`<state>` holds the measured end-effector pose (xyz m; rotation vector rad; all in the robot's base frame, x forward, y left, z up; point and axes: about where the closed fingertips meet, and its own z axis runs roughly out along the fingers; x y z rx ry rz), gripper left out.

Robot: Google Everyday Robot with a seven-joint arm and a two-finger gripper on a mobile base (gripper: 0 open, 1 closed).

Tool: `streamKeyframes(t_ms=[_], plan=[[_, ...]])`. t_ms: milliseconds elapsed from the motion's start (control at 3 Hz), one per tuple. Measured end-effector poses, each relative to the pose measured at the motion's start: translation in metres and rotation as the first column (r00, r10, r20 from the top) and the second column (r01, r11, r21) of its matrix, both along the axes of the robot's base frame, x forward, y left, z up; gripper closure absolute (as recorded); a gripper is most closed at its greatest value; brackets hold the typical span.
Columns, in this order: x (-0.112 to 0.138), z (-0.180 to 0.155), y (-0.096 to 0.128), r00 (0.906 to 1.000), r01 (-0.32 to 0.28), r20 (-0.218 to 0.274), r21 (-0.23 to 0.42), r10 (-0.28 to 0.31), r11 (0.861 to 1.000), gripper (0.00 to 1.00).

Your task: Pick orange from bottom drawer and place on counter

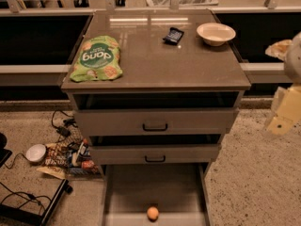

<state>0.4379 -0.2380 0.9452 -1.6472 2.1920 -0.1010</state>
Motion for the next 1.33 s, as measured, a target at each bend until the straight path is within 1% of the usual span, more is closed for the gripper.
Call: streamKeyframes(t_ms=[333, 667, 1000, 1333], plan=[[-0.004, -0.050, -0.017, 0.9988, -0.019, 0.046, 0.071, 0.016, 0.997, 0.00], [-0.003, -0.098, -0.032, 0.9932, -0.030, 0.116, 0.158, 0.011, 0.987, 0.00], [0.014, -0.132, -0.051, 0.9770, -0.020, 0.210, 0.262, -0.036, 0.965, 0.00], [0.023, -0.170, -0.066, 0.9668, -0.011, 0.242, 0.360, -0.082, 0.933, 0.00]])
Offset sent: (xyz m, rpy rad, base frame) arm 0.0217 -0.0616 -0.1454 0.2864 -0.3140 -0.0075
